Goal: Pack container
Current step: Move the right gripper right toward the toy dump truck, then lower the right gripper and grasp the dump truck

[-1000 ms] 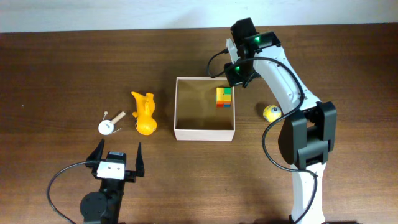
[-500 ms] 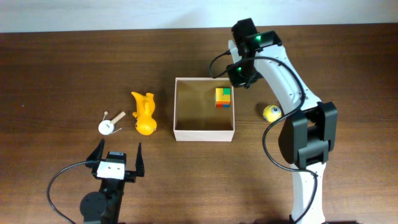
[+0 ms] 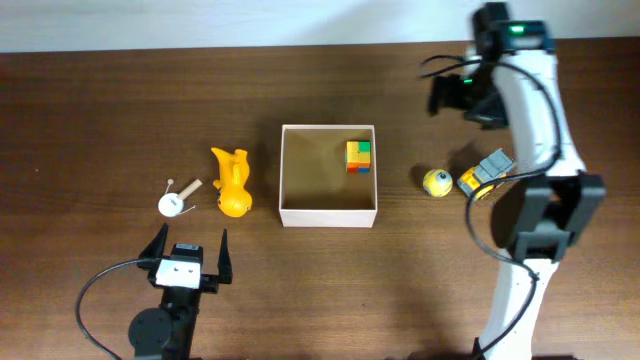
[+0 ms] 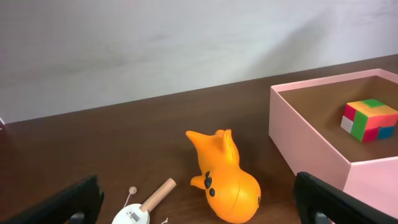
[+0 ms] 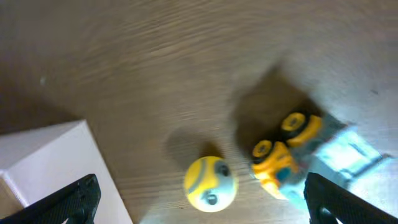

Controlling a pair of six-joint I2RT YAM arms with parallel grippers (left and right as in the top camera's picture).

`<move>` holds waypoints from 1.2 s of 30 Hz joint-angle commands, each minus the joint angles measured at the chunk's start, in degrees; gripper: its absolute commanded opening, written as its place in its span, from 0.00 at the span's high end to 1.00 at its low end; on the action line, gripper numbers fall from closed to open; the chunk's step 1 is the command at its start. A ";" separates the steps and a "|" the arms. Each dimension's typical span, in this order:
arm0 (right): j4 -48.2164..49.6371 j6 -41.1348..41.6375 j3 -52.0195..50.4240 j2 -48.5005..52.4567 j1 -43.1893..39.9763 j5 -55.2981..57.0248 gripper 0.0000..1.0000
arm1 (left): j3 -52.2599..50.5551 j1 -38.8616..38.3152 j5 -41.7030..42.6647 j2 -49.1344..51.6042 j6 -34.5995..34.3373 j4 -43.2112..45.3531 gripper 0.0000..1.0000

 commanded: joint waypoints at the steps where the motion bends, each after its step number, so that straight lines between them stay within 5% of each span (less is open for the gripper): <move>1: -1.60 3.56 -0.42 -0.33 -4.96 -4.96 0.01 | -0.31 0.20 -0.39 -0.48 0.94 -0.20 0.01; 16: -8.96 23.71 -0.46 -0.13 -10.14 12.96 0.01 | -0.31 0.20 -0.39 -0.48 0.94 -0.20 0.01; 36: 9.14 25.09 -22.73 0.22 -7.28 9.99 0.01 | -0.31 0.20 -0.39 -0.48 0.94 -0.20 0.01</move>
